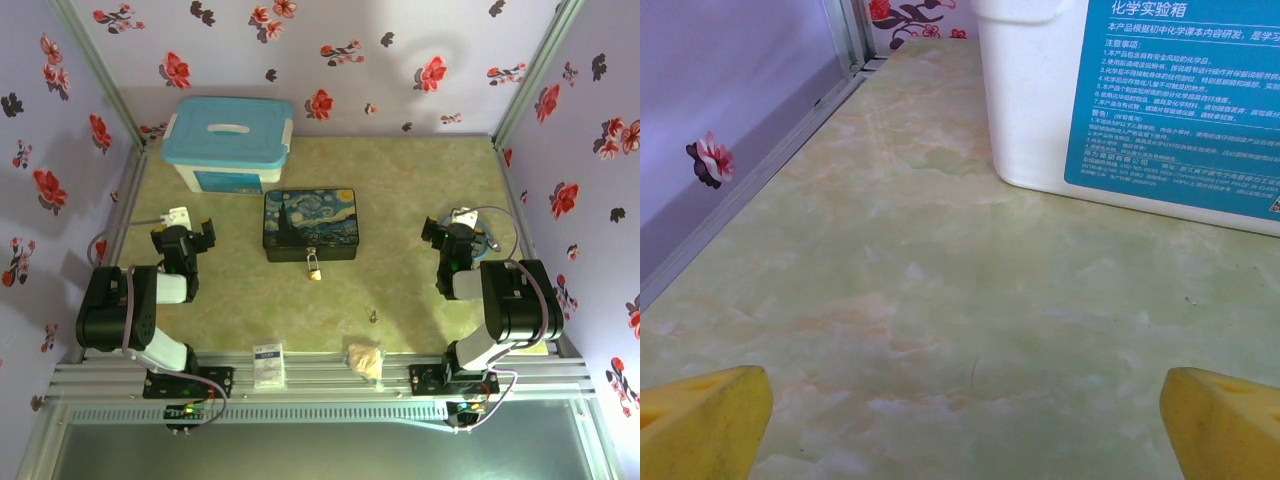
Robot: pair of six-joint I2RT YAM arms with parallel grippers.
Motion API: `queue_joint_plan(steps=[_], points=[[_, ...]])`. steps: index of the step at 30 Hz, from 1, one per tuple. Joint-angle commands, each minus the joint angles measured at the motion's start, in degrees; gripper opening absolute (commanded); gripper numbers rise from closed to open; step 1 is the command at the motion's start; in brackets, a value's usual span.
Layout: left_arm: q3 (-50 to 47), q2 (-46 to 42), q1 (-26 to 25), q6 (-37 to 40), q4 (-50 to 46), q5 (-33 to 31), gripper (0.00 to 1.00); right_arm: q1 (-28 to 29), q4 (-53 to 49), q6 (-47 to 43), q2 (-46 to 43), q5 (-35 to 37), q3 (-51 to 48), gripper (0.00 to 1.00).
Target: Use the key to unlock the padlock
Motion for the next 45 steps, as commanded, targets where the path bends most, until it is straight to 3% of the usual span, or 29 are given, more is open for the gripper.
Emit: queue_joint_plan(steps=[1,26,29,33,36,39,42,45], points=[[1.09,0.63,0.05,1.15,1.25,-0.25,1.00,0.03,0.66,-0.35,0.19,-0.23,1.08,0.99],[0.30,-0.40,0.02,0.57,2.11,-1.67,1.00,0.02,1.09,-0.36,0.02,-0.23,0.81,0.99],[-0.01,-5.78,-0.17,0.54,-1.75,-2.37,1.00,0.08,-6.75,-1.26,-3.71,-1.89,3.53,0.99],[1.90,-13.94,-0.15,0.13,-11.48,-3.00,1.00,0.26,-24.84,-0.19,-12.45,-3.48,10.24,0.99],[2.61,-18.76,-0.13,-3.17,-15.86,-3.28,1.00,0.33,-30.09,1.50,-17.49,-6.50,11.43,0.99],[3.49,-24.50,-0.13,-11.53,-22.13,-2.08,1.00,0.29,-32.78,7.31,-21.98,-9.71,11.00,0.99],[4.21,-30.67,0.08,-21.38,-28.46,4.71,1.00,0.24,-38.70,12.33,-27.72,-9.29,10.71,0.99],[2.20,-35.81,0.21,-26.26,-27.69,13.71,1.00,0.11,-40.68,15.07,-34.93,-13.81,7.84,0.99]])
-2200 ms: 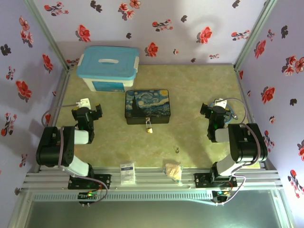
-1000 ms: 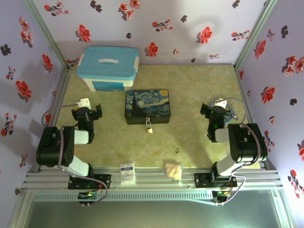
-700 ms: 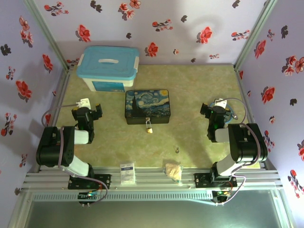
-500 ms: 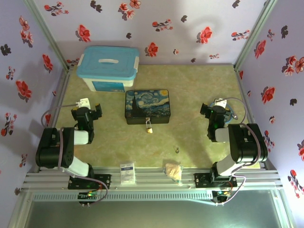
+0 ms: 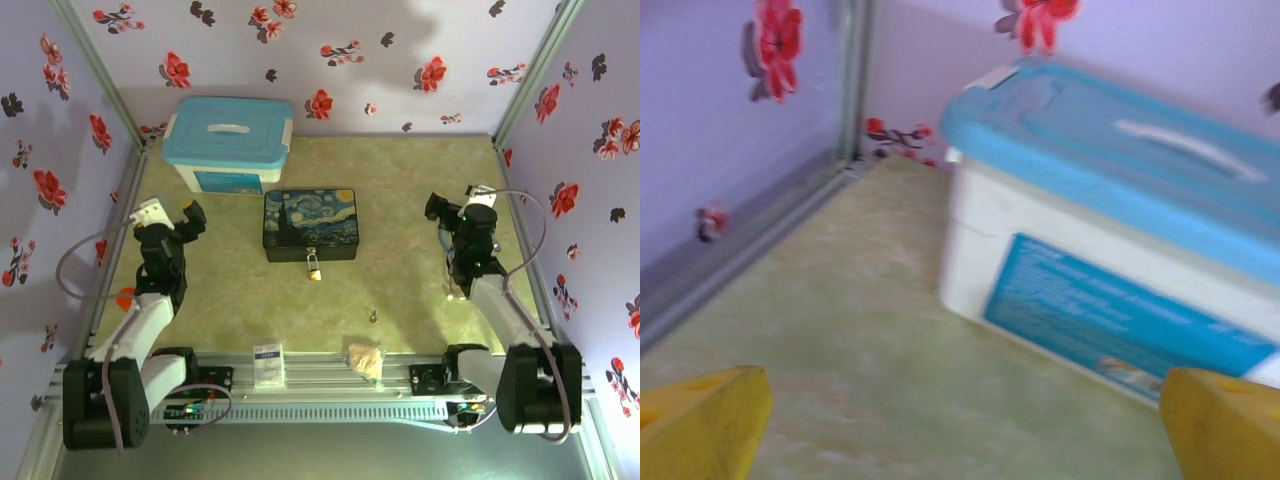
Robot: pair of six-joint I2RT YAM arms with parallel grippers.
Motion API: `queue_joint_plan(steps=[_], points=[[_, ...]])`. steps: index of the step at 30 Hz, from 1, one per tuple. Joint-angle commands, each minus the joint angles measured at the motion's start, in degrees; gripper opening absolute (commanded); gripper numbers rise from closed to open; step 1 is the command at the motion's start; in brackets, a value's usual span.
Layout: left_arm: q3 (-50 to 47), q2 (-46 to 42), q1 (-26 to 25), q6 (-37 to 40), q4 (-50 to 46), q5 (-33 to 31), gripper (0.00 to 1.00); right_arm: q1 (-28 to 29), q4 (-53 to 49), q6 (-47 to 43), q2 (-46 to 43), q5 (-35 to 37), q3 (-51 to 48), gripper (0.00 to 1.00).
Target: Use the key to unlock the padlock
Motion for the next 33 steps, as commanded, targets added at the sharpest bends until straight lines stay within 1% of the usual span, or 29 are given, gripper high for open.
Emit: queue_joint_plan(steps=[1,2,3,5,6,7,8,10,11,14,16,18,20,22,25,27,29,31,33], points=[[-1.18,-5.45,0.20,-10.75,-3.02,11.46,1.00,0.07,-5.13,6.85,-6.98,-7.13,-3.42,0.99],[-1.73,-6.61,0.25,-12.31,-2.92,13.68,1.00,0.04,-5.75,7.94,-8.26,-9.61,-3.91,0.99],[-1.30,-7.99,-0.13,-13.63,-5.13,15.67,1.00,0.07,-8.41,8.75,-9.80,-12.39,-3.64,0.99],[3.43,-9.31,-2.70,-13.38,-16.36,16.14,1.00,0.39,-13.90,9.64,-11.35,-16.55,-2.99,0.97],[6.14,-9.19,-4.69,-12.65,-21.97,16.05,1.00,0.71,-17.92,10.04,-11.87,-17.30,-2.39,0.97],[8.01,-8.93,-6.92,-12.34,-25.53,15.95,1.00,1.12,-20.57,10.43,-11.98,-17.21,-2.10,0.96],[8.76,-8.84,-9.07,-12.08,-26.76,15.97,1.00,1.44,-22.90,10.82,-11.80,-17.34,-1.77,0.95],[8.62,-8.75,-13.59,-13.39,-26.77,15.69,1.00,3.23,-27.08,11.18,-10.93,-18.59,-1.24,0.92],[8.25,-8.81,-15.49,-14.30,-26.15,15.69,1.00,4.80,-29.13,11.13,-10.48,-18.08,-0.85,0.91],[6.91,-7.99,-22.17,-16.52,-22.48,16.23,1.00,11.47,-35.49,11.10,-9.47,-14.71,0.50,0.87],[8.68,-6.31,-26.88,-16.68,-23.16,17.11,1.00,16.87,-38.64,11.80,-9.37,-12.21,0.79,0.84],[9.95,-4.83,-31.36,-16.21,-23.34,16.51,1.00,21.53,-41.35,13.15,-9.41,-9.06,0.60,0.81],[10.48,-3.01,-35.27,-17.09,-22.34,15.91,1.00,25.68,-42.32,15.14,-9.67,-7.00,-0.33,0.75],[11.38,-1.18,-39.24,-17.39,-22.27,14.66,1.00,29.73,-42.88,17.64,-9.69,-5.63,-1.37,0.66],[12.77,1.89,-45.23,-17.75,-22.47,12.24,1.00,36.80,-43.30,20.29,-8.69,-2.77,-1.99,0.61],[13.59,3.61,-48.71,-18.27,-22.92,9.56,1.00,40.75,-43.50,22.36,-7.25,-0.02,-2.15,0.58],[13.68,5.27,-51.00,-19.59,-22.17,8.10,1.00,43.78,-42.57,24.28,-5.60,1.32,-2.57,0.56],[13.51,6.80,-52.52,-20.92,-20.89,7.34,1.00,46.08,-41.07,25.81,-3.55,2.00,-2.96,0.47],[13.43,7.94,-53.48,-21.69,-19.59,7.15,1.00,48.11,-40.40,27.36,-1.25,3.08,-2.92,0.42]])
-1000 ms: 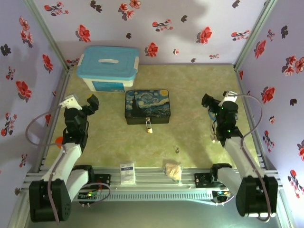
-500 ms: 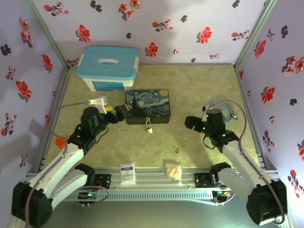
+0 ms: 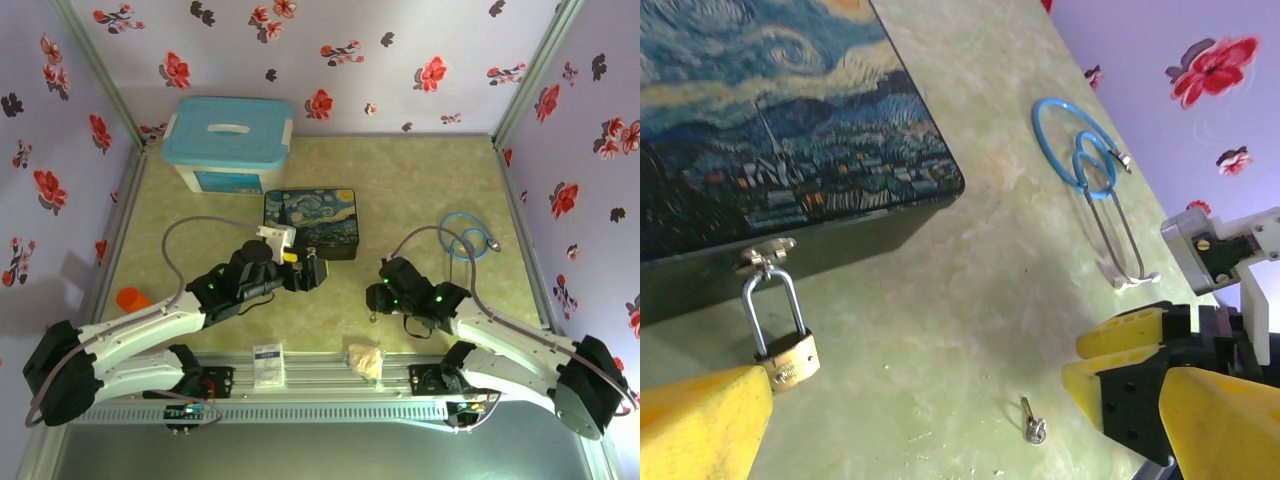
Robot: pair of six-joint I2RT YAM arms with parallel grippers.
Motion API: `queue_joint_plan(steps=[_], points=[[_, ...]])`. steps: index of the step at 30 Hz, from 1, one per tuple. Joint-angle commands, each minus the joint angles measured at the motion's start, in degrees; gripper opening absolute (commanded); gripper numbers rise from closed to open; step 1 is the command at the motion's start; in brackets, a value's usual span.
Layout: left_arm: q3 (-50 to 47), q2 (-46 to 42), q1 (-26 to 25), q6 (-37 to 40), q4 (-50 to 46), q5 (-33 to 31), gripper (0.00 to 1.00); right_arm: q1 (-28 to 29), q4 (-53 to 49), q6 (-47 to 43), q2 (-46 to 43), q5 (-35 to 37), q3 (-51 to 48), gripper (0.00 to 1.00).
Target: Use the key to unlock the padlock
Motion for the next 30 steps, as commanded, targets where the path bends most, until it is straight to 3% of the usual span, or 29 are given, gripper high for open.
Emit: queue_joint_plan(steps=[1,12,18,30], points=[[1.28,1.92,-1.53,-3.05,2.76,-3.26,1.00,3.16,0.93,4.85,3.10,4.74,-0.81,0.41],[3.14,8.64,-4.36,-4.92,6.36,-3.44,1.00,11.99,1.08,9.59,12.05,9.33,-1.33,0.36],[3.58,9.43,-4.44,-4.67,6.57,-3.60,1.00,13.09,1.65,10.44,12.45,10.04,-2.54,0.34],[2.93,10.06,-4.45,-5.36,6.83,-3.92,1.00,13.78,4.65,12.51,13.17,7.27,-4.67,0.19]])
